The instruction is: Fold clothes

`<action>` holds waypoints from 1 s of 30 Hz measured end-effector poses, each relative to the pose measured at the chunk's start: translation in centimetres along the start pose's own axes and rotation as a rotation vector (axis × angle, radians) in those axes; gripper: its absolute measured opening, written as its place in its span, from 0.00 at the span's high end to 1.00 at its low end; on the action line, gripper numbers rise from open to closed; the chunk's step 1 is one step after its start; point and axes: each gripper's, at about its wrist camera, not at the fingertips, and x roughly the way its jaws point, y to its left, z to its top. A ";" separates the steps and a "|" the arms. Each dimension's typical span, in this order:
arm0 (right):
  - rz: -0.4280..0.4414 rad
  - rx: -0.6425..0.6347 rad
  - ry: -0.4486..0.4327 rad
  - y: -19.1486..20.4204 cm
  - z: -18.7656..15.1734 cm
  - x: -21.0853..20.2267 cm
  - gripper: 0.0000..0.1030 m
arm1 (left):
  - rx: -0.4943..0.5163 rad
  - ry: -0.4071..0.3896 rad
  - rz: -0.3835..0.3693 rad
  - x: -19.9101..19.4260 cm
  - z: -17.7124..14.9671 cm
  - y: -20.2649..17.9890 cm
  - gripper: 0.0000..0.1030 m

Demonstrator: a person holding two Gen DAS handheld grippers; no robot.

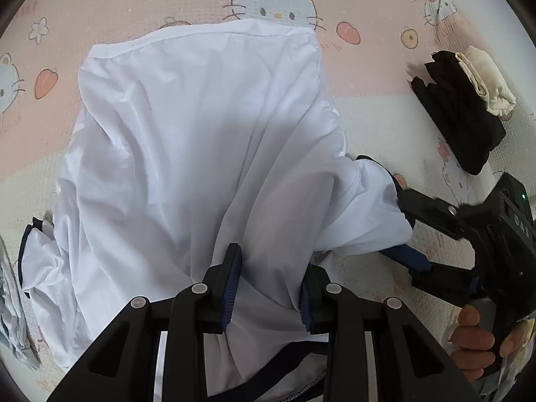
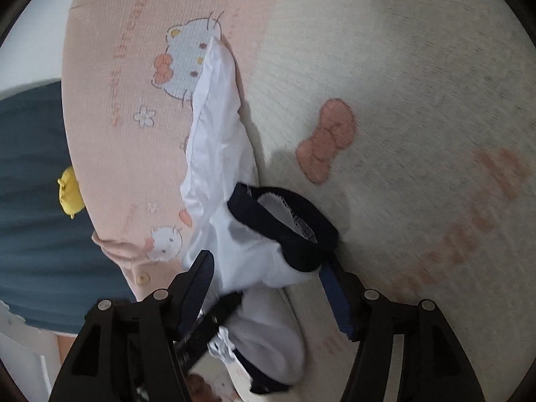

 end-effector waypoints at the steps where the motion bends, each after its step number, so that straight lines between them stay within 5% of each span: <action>1: -0.007 0.001 -0.008 0.2 0.0 0.2 0.38 | 0.002 0.006 -0.005 0.0 0.0 0.1 0.73; 5: -0.097 -0.067 -0.038 1.3 -0.4 0.9 0.44 | 0.009 0.029 -0.023 0.2 0.1 0.3 0.72; 7: -0.193 -0.142 -0.058 2.2 -0.7 1.3 0.79 | 0.013 0.040 -0.032 0.3 0.1 0.4 0.72; 9: -0.249 -0.211 -0.077 2.8 -1.1 1.3 0.89 | 0.017 0.052 -0.041 0.4 0.1 0.5 0.62; 14: -0.308 -0.293 -0.113 3.6 -1.7 0.0 0.91 | -0.063 0.059 -0.106 -0.5 0.0 1.7 0.58; 17: -0.323 -0.304 -0.163 3.8 -1.1 -1.9 0.92 | -0.131 0.050 -0.164 -1.7 0.2 2.5 0.42; 22: -0.350 -0.302 -0.258 3.9 1.2 -4.9 0.92 | -0.120 0.027 -0.070 -1.8 0.7 2.7 0.38; 30: -0.419 -0.354 -0.362 4.1 2.3 -7.9 0.93 | -0.052 0.047 -0.027 -1.2 1.6 1.4 0.38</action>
